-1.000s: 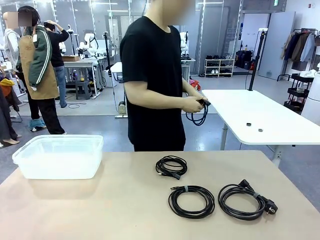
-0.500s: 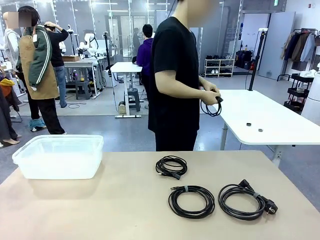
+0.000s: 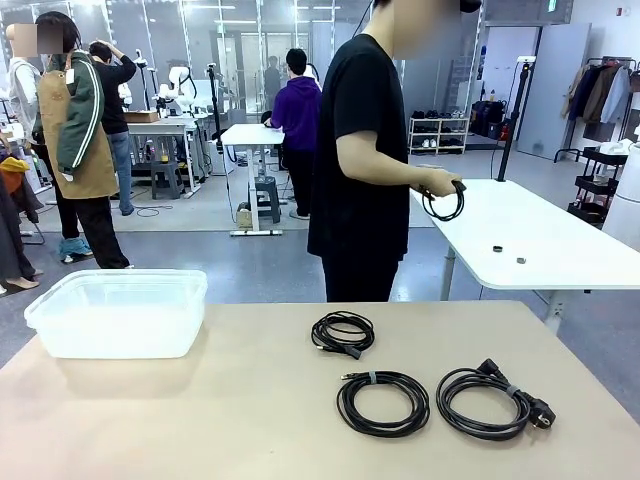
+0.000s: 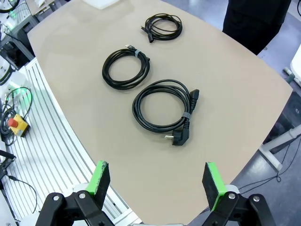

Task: Organize and store the cables.
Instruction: Place the Power Cable into the Organizing box.

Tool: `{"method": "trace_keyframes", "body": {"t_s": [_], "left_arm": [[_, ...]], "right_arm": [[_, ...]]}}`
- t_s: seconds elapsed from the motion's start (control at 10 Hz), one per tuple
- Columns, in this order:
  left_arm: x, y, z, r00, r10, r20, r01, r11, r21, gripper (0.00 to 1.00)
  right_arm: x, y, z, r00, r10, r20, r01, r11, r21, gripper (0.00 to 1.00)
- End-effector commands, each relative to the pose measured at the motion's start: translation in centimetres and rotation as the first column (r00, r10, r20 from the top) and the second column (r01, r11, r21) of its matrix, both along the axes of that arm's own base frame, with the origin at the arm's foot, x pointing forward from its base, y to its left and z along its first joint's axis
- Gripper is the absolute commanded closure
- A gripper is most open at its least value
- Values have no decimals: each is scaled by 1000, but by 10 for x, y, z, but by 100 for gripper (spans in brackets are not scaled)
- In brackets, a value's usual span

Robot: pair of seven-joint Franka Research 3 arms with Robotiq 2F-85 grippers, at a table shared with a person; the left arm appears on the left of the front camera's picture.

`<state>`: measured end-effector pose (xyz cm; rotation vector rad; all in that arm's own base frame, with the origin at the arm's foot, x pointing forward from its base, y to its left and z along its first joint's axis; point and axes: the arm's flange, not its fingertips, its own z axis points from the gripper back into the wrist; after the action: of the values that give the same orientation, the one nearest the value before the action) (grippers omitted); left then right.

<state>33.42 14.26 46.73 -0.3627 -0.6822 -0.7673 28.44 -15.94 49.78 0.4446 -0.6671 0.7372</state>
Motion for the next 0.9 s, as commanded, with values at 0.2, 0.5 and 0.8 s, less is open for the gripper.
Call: {"method": "trace_keyframes", "body": {"t_s": [0.2, 0.5, 0.8], "left_arm": [[0, 1, -1, 1000, -16, 7, 16, 1000, -12, 0], [0, 1, -1, 1000, -16, 7, 16, 1000, -12, 0], [0, 1, -1, 1000, -16, 7, 16, 1000, -12, 0]], "right_arm": [[10, 12, 14, 994, -93, -60, 91, 995, -49, 0], [59, 54, 20, 946, -159, -281, 123, 982, -141, 0], [110, 97, -19, 859, -279, -428, 189, 952, -241, 0]]}}
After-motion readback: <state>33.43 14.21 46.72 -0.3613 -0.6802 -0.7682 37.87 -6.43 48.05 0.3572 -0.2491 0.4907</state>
